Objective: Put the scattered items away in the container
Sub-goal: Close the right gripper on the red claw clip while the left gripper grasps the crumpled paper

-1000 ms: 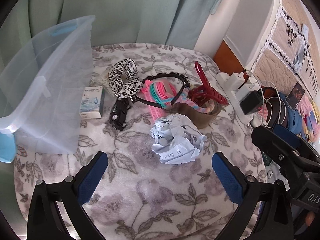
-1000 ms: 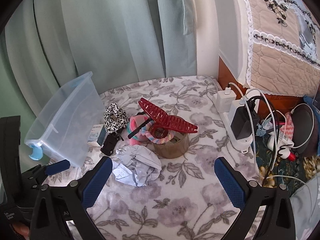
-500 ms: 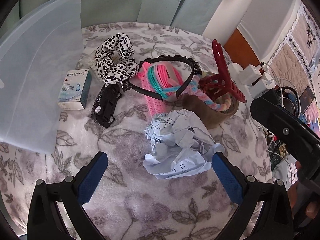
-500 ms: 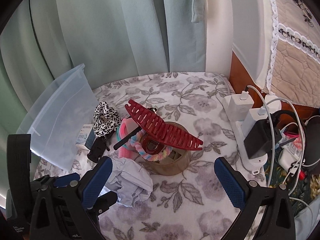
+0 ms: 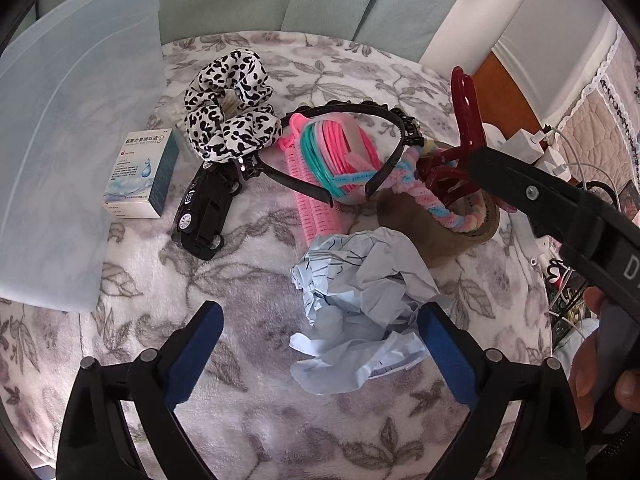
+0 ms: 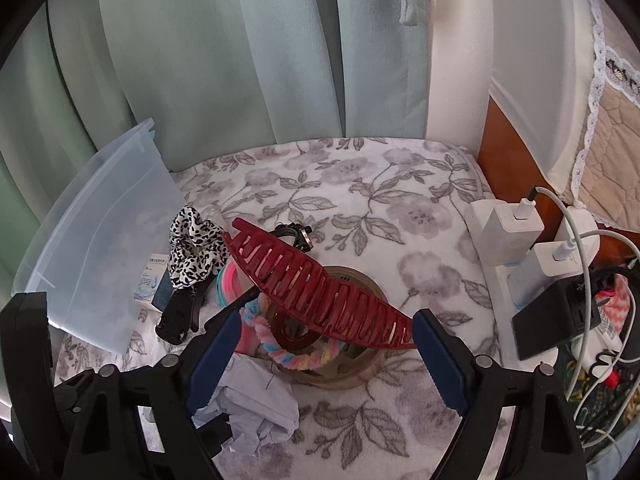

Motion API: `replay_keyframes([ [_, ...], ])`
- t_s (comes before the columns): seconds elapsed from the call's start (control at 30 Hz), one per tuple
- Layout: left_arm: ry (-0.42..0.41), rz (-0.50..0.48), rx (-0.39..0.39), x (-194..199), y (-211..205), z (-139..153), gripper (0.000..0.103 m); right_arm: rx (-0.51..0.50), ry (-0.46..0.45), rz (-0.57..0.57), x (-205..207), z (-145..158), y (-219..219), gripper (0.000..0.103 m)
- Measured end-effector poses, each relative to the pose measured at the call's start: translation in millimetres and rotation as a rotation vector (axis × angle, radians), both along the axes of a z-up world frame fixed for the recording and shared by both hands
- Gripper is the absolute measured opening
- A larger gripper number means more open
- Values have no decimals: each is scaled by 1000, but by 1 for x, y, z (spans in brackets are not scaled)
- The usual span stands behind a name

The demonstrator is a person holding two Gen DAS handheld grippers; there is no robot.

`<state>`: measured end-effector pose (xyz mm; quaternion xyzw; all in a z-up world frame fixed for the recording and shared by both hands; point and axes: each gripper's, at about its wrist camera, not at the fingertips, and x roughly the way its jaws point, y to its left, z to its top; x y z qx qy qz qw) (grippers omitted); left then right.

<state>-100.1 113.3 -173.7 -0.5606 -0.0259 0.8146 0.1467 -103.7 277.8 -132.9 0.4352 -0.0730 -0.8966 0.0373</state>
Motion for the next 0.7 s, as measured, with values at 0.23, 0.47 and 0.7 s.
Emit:
replay_keyframes([
  [0.23, -21, -40, 18, -2, 14, -4, 85, 19, -21, 23, -16, -11, -3, 80],
  [0.47, -70, -76, 32, -2, 28, -13, 84, 22, -28, 7, -24, -19, 3, 73],
  [0.7, -81, -75, 51, 2, 31, -14, 71, -21, -12, -2, -22, -18, 8, 66],
])
